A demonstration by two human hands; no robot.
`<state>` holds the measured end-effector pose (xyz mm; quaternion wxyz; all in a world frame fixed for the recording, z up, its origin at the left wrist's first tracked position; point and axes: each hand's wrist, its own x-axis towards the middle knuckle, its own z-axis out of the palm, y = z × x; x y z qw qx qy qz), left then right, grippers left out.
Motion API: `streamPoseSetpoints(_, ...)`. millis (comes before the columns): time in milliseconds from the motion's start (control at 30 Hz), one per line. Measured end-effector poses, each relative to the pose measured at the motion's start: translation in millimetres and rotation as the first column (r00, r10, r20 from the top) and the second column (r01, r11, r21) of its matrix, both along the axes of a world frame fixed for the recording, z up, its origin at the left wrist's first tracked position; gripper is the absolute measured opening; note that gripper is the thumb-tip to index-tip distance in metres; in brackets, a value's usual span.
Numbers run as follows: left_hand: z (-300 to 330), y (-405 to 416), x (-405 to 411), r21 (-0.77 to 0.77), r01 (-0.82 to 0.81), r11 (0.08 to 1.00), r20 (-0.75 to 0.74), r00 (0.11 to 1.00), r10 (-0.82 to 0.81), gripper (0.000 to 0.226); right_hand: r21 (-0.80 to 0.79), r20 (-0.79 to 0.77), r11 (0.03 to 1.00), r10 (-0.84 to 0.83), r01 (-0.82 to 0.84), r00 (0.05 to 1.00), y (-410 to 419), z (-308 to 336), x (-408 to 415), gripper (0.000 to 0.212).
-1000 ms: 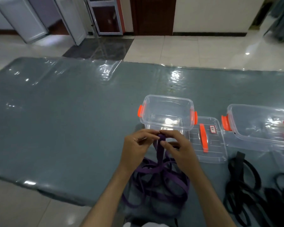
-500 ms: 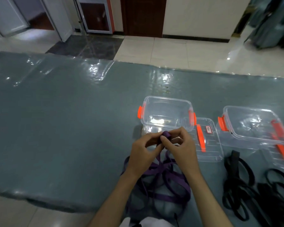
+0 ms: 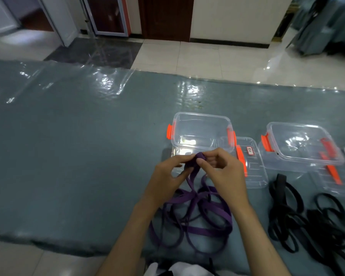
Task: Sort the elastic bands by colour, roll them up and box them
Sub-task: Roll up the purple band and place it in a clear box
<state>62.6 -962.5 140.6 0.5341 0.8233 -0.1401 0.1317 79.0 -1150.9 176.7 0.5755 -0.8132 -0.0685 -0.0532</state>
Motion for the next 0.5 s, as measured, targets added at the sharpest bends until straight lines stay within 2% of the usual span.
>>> streamPoseSetpoints(267, 41, 1, 9, 0.003, 0.023, 1.0, 0.227, 0.974, -0.023, 0.037, 0.126, 0.135, 0.989, -0.095, 0.078, 0.986, -1, 33, 3, 0.018)
streamPoseSetpoints(500, 79, -6, 32, -0.251, 0.101, 0.963, 0.162, 0.985, -0.061, 0.039, 0.254, 0.19, 0.967, -0.085, 0.035, 0.978, 9, 87, 30, 0.017)
